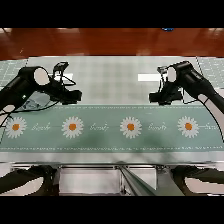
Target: Fold the shirts.
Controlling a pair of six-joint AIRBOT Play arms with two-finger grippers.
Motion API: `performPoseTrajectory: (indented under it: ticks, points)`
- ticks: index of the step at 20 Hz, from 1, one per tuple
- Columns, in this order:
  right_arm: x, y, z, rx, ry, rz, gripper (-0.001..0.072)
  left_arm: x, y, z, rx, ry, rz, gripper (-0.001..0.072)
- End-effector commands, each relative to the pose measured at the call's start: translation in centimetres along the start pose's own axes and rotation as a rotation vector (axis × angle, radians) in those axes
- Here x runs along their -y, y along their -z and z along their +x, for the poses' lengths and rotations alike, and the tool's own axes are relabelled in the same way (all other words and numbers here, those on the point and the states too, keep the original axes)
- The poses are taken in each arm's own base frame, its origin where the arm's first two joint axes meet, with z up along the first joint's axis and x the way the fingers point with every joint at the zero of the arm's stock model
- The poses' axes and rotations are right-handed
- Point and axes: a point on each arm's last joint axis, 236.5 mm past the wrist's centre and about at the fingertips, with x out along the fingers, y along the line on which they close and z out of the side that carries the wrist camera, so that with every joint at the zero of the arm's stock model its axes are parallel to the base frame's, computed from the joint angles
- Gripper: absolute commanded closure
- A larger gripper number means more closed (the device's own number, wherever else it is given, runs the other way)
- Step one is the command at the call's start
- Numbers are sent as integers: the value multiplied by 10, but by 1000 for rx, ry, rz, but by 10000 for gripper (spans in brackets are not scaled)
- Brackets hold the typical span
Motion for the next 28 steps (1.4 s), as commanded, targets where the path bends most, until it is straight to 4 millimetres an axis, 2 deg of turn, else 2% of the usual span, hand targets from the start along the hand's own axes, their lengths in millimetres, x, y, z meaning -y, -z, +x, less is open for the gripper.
performPoseTrajectory:
  ticks: [1,12,15,20,22,23,24,25,26,27,28]
  points:
    - [0,0,0,0,0,1,686,0,0,0,0,-1,0,691]
    - [0,0,0,0,0,0,686,0,0,0,1,0,0,691]
    - [-1,-3,0,15,-5,1,686,2,-16,0,66,8,0,691]
    - [-14,-44,-8,184,-60,-3,686,3,-31,-3,130,15,3,691]
    - [-2,-61,-34,258,-16,-33,684,-2,-40,-19,139,4,61,676]
    - [14,-70,-58,323,42,-39,619,-10,-45,-37,132,-18,90,606]
    - [32,-76,-84,398,102,-43,450,-27,-48,-58,124,-72,106,466]
    - [52,-77,-114,478,164,-46,286,-49,-51,-82,125,-151,103,362]
    - [70,-74,-142,550,215,-32,297,-74,-53,-108,144,-237,91,309]
    - [84,-67,-160,602,227,10,298,-92,-53,-129,182,-287,67,260]
    - [95,-56,-167,632,204,79,298,-105,-53,-149,238,-301,24,242]
